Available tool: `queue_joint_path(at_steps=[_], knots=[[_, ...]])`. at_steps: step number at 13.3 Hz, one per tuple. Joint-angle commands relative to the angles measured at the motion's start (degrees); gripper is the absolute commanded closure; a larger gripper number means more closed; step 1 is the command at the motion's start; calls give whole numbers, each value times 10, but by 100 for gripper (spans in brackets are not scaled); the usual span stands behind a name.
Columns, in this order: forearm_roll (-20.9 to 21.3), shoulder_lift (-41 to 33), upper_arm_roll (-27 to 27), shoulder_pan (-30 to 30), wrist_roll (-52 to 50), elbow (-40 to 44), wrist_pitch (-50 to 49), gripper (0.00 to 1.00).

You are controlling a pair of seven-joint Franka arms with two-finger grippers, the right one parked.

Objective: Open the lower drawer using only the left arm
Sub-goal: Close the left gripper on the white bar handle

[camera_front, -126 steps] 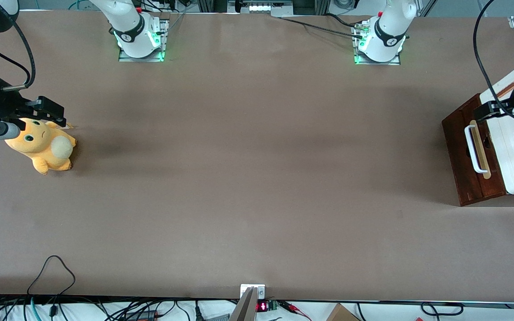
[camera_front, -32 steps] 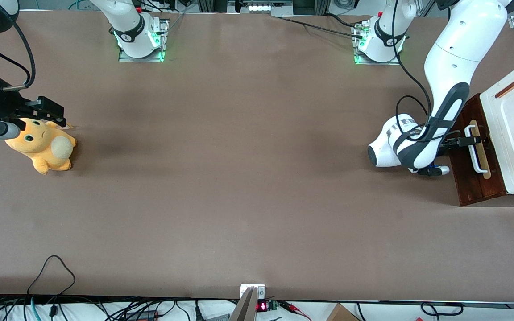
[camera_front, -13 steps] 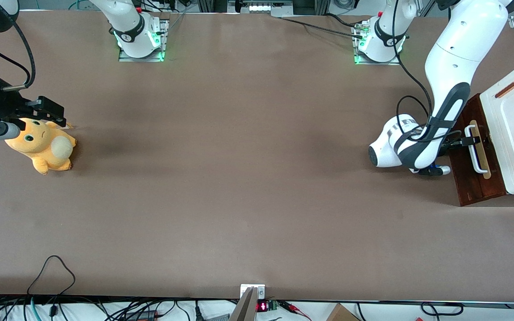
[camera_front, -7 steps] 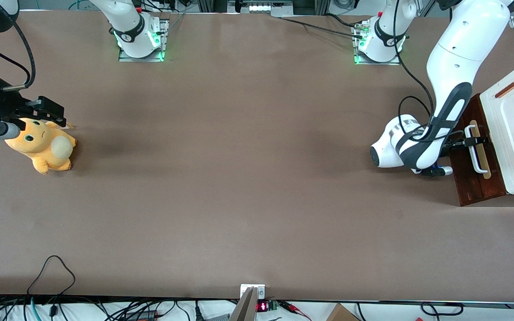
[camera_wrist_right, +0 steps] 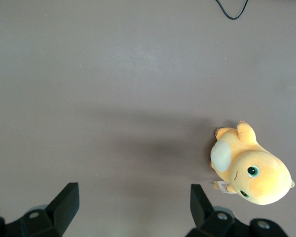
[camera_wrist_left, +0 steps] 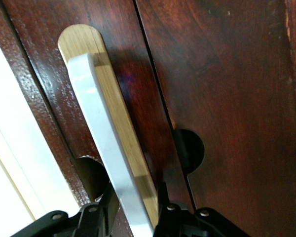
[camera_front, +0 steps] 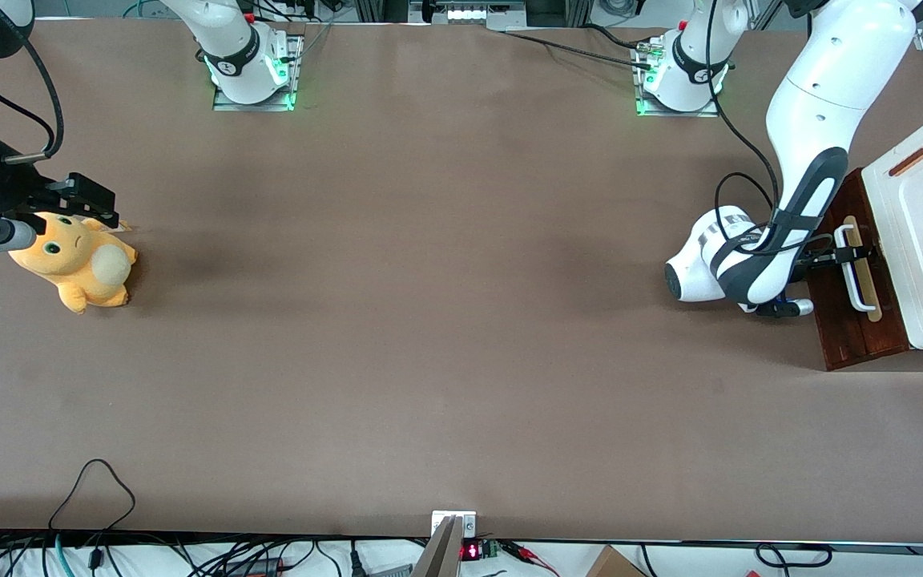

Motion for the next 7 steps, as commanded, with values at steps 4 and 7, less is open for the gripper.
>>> queue_joint_path(at_steps=[4,7], knots=[[9,-8,-2,4,5,-1,2,73],[9,-9,-1,4,5,-1,2,78]])
